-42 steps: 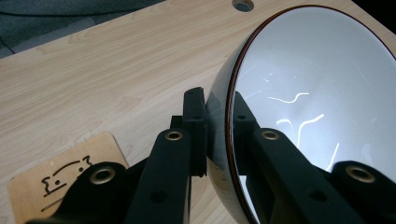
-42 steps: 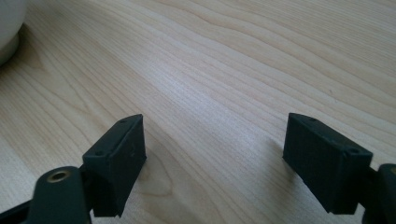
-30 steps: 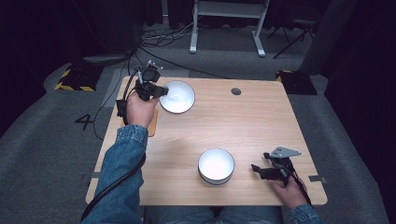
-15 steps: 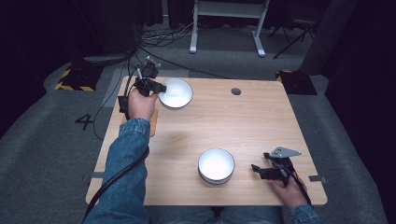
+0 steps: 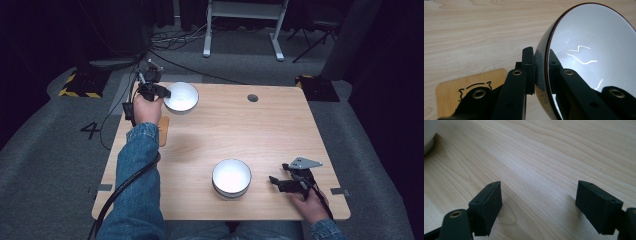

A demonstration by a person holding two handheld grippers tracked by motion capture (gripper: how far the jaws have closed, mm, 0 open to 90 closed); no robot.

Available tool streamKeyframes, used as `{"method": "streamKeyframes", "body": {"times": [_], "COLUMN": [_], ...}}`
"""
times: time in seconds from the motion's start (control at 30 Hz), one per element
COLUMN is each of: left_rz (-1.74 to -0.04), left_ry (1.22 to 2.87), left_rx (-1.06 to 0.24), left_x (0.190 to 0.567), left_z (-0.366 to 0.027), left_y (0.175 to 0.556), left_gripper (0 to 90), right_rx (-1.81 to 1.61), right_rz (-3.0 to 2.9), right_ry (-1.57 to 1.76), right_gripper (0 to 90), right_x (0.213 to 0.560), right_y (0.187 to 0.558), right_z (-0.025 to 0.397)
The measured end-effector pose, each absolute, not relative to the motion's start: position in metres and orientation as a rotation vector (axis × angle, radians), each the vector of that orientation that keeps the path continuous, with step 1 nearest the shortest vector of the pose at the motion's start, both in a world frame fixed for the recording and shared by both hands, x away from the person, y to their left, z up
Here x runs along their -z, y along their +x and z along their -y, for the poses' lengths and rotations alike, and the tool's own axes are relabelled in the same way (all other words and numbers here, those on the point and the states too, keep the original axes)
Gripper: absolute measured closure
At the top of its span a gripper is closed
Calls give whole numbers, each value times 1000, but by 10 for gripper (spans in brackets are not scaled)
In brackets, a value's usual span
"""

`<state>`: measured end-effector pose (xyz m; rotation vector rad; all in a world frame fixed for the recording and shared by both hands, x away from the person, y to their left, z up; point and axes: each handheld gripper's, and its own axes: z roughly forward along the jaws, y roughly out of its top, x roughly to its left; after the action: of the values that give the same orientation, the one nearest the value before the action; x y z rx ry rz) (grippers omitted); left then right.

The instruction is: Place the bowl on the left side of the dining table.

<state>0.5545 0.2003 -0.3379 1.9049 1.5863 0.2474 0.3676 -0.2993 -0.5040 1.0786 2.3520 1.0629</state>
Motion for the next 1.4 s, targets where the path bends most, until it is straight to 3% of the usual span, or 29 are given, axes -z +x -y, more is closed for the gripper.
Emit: {"method": "streamKeyframes", "body": {"times": [0.83, 1.4], "left_rz": [-1798, -1907], "left_ry": [1744, 1768], "left_rx": [-220, -220], "left_x": [377, 413], "left_z": [-267, -291], "left_y": [551, 546], "left_gripper": [821, 821], "right_rx": [-1066, -1056], "right_rz": [-2350, -2356], "right_ry": [1084, 1069], "right_gripper": [214, 214], "right_x": [504, 504], "right_y": [367, 368], "right_z": [299, 300]}}
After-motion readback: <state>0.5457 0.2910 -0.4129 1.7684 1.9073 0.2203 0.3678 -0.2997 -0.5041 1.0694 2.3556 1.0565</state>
